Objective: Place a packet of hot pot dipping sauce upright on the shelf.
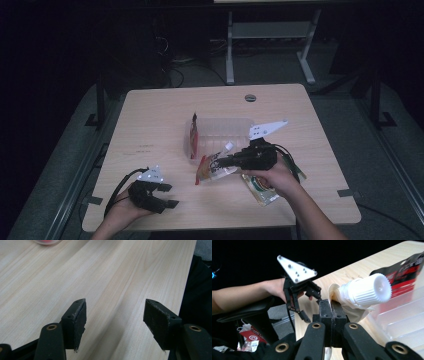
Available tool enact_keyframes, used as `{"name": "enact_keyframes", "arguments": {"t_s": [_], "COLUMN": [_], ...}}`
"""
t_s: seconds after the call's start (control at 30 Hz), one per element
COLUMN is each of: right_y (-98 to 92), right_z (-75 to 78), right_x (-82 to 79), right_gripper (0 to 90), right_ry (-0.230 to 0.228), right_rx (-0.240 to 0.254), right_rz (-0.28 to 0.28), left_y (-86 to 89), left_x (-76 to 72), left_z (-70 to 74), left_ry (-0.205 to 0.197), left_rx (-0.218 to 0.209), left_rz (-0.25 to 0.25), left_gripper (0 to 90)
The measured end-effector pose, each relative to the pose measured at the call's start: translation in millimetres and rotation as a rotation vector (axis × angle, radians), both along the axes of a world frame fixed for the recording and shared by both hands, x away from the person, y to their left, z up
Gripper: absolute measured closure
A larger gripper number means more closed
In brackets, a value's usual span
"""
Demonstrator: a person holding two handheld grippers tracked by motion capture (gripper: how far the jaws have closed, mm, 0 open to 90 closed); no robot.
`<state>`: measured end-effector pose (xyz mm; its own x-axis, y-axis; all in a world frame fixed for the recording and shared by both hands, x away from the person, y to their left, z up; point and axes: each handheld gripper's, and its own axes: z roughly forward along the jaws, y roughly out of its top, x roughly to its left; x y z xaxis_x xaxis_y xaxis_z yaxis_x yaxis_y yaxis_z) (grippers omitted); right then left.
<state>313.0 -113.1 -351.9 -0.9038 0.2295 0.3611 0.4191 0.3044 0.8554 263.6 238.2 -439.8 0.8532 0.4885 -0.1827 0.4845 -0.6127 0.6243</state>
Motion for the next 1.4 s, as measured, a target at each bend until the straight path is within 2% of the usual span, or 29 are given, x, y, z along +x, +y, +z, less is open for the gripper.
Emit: {"name": "enact_keyframes", "arguments": {"t_s": [0.37, 0.67, 0.73, 0.83, 1.13, 1.4], "right_y": [-14.5, -17.6, -17.3, -17.2, -15.1, -11.0], "right_z": [15.1, 27.3, 29.9, 33.5, 36.1, 30.2], "right_x": [17.5, 34.8, 38.8, 45.1, 65.4, 80.3], "right_gripper": [89.7, 89.7, 89.7, 89.7, 89.7, 89.6], "right_ry": [-0.025, -0.042, -0.044, -0.047, -0.044, -0.029], "right_rx": [0.026, -0.002, -0.006, -0.019, -0.058, -0.076], "right_rz": [-0.058, -0.09, -0.097, -0.104, -0.127, -0.128], "left_y": [0.2, -1.4, 0.0, 0.2, 0.4, 0.4], "left_x": [1.3, 1.1, 2.4, 2.3, 2.5, 2.7], "left_z": [-2.2, -3.7, -3.0, -3.1, -4.1, -4.2], "left_ry": [0.005, 0.014, 0.008, 0.008, 0.015, 0.016], "left_rx": [0.002, 0.002, 0.022, 0.018, 0.018, 0.023], "left_rz": [-0.002, 0.0, -0.018, -0.015, -0.013, -0.014], "left_gripper": [33.0, 31.1, 31.0, 30.9, 30.8, 30.7]}}
